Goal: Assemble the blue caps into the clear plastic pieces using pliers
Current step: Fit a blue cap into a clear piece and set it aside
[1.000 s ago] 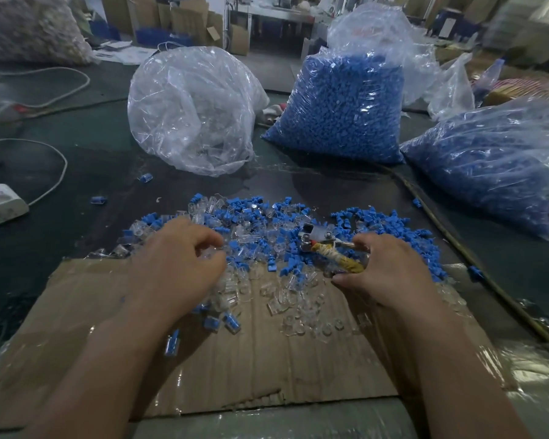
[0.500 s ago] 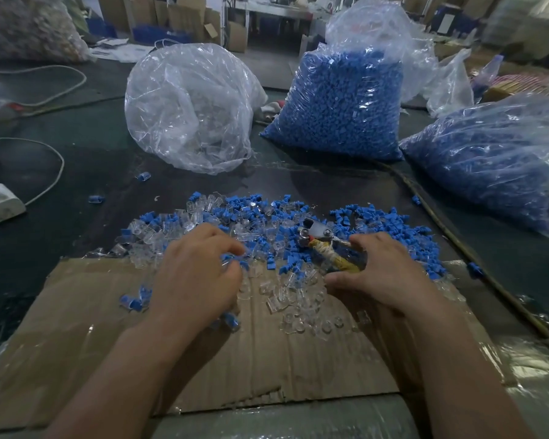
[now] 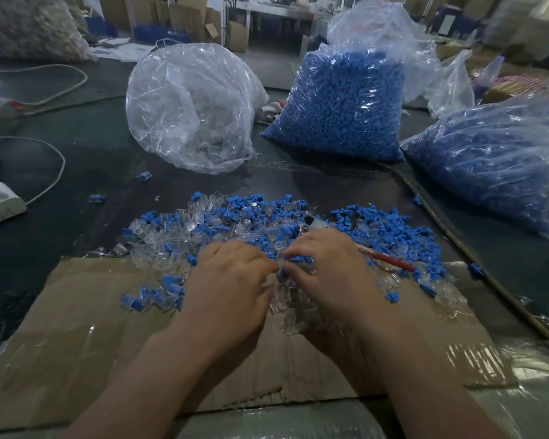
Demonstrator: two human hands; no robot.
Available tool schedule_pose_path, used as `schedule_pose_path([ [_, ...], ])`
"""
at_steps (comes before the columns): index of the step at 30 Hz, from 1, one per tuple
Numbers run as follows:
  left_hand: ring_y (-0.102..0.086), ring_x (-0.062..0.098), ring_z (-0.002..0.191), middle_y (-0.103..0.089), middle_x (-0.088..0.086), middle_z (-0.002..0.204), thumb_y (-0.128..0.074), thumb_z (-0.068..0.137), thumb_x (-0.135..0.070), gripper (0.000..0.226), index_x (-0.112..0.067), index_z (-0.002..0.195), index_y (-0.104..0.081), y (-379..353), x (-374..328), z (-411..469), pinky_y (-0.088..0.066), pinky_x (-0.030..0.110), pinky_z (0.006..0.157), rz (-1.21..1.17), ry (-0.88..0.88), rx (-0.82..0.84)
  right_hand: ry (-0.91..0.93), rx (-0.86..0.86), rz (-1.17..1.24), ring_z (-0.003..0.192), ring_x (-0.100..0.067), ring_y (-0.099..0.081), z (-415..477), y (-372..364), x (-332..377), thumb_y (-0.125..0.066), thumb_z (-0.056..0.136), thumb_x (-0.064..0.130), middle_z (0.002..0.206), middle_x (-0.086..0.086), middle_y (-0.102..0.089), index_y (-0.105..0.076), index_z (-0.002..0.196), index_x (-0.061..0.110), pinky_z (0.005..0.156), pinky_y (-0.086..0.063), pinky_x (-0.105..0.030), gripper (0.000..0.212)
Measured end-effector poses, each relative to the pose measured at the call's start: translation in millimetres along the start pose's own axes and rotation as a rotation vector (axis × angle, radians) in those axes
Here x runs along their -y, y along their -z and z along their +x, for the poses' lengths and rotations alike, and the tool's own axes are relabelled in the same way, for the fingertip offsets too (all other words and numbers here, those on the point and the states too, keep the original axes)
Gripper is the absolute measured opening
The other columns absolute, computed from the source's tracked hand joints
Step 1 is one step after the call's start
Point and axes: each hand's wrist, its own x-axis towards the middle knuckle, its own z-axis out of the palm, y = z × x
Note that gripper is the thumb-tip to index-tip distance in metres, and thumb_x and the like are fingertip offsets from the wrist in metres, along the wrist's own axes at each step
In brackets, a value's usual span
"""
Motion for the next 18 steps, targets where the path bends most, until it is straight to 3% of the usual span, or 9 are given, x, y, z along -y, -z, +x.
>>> schedule_pose_path([
  [4, -0.064, 0.017, 0.077, -0.071, -0.007, 0.079, -0.079, 0.064, -0.029, 0.019, -0.023, 0.081, -0.074, -4, -3, 2, -0.048, 0.036, 0.071, 0.136, -0.069, 0.028, 0.011, 0.065, -0.047, 0.092, -0.008, -0.048, 3, -8, 3, -0.052, 0.089, 0.026, 0.105, 0.005, -0.064, -0.065, 0.11, 0.023, 0.089, -0.029, -0.024, 0.025],
  [8, -0.058, 0.015, 0.093, -0.069, -0.008, 0.094, -0.061, 0.083, -0.033, 0.017, -0.027, 0.096, -0.071, -7, -4, 2, -0.036, 0.034, 0.086, 0.109, -0.057, 0.06, -0.036, 0.096, -0.085, 0.083, -0.009, -0.045, 5, -10, 6, -0.046, 0.09, 0.028, 0.097, 0.004, -0.063, -0.066, 0.104, 0.024, 0.083, -0.03, -0.026, 0.024],
  [10, -0.061, 0.017, 0.083, -0.07, -0.005, 0.083, -0.07, 0.078, -0.027, 0.01, -0.025, 0.087, -0.072, -7, -2, 1, -0.039, 0.034, 0.079, 0.09, -0.06, 0.044, -0.053, 0.108, -0.098, 0.082, -0.009, -0.047, 6, -11, 8, -0.046, 0.091, 0.031, 0.091, 0.005, -0.062, -0.066, 0.1, 0.026, 0.081, -0.029, -0.025, 0.023],
  [15, -0.048, 0.005, 0.079, -0.066, -0.004, 0.086, -0.068, 0.079, -0.017, 0.013, -0.018, 0.092, -0.072, 2, 3, 4, -0.03, 0.015, 0.071, -0.198, 0.076, -0.053, -0.081, 0.118, -0.074, 0.08, -0.009, -0.046, 6, -10, 9, -0.05, 0.09, 0.035, 0.084, 0.007, -0.058, -0.067, 0.095, 0.029, 0.083, -0.026, -0.025, 0.018],
  [18, -0.053, -0.009, 0.076, -0.058, -0.022, 0.078, -0.069, 0.077, -0.014, 0.016, -0.028, 0.086, -0.068, 8, 1, 4, -0.038, 0.004, 0.066, -0.422, 0.171, -0.102, -0.065, 0.089, -0.057, 0.077, -0.007, -0.044, 4, -11, 8, -0.05, 0.09, 0.032, 0.076, 0.009, -0.053, -0.066, 0.088, 0.026, 0.083, -0.026, -0.024, 0.017],
])
